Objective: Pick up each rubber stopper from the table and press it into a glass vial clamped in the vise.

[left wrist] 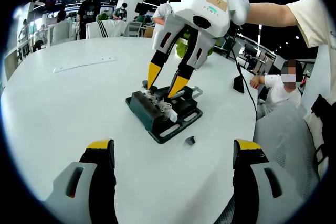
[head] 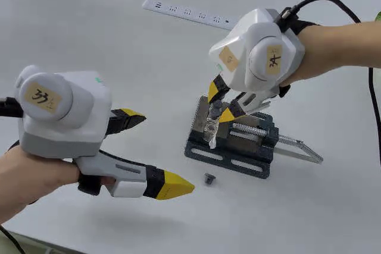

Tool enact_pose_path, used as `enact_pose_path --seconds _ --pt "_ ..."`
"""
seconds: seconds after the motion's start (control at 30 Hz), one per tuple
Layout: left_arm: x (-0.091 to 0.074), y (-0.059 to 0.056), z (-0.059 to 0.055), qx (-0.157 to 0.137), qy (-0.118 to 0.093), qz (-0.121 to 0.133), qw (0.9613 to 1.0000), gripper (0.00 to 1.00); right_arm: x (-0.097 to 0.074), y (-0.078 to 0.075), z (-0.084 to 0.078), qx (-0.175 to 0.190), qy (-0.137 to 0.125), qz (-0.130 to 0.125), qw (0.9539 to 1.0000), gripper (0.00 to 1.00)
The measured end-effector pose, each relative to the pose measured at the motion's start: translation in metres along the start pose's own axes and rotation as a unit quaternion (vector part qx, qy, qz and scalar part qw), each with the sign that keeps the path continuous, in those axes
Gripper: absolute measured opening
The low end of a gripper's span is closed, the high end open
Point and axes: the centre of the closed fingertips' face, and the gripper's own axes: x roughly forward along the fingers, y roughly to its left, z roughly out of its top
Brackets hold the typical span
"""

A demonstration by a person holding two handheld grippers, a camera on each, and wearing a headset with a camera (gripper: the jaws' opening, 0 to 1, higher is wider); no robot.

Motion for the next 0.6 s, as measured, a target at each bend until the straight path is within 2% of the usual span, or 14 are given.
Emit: enact_pose_path --seconds 0.1,0.13,0.17,0.33,0.6 --pt "0.000 0.000 0.000 0.001 0.000 0.000 1.0000 0.93 -0.009 0.002 0.009 0.031 -0.028 0.024 0.9988 0.15" --pt "0.000 0.001 0.000 0.001 0.000 0.000 1.0000 0.93 -0.011 -0.001 0.008 0.037 -0.028 0.026 0.9986 0.14" --pt "0.000 0.001 0.000 0.001 0.001 0.000 1.0000 0.93 -0.013 0.001 0.010 0.046 -0.036 0.042 0.9974 0.14" --pt "0.000 0.003 0.000 0.002 0.002 0.000 1.0000 0.93 -0.012 -0.001 0.006 0.049 -0.028 0.066 0.9962 0.09" --pt "-0.003 0.008 0.001 0.002 0.004 0.005 1.0000 0.93 -0.005 0.002 0.006 0.055 -0.023 0.080 0.9950 0.03"
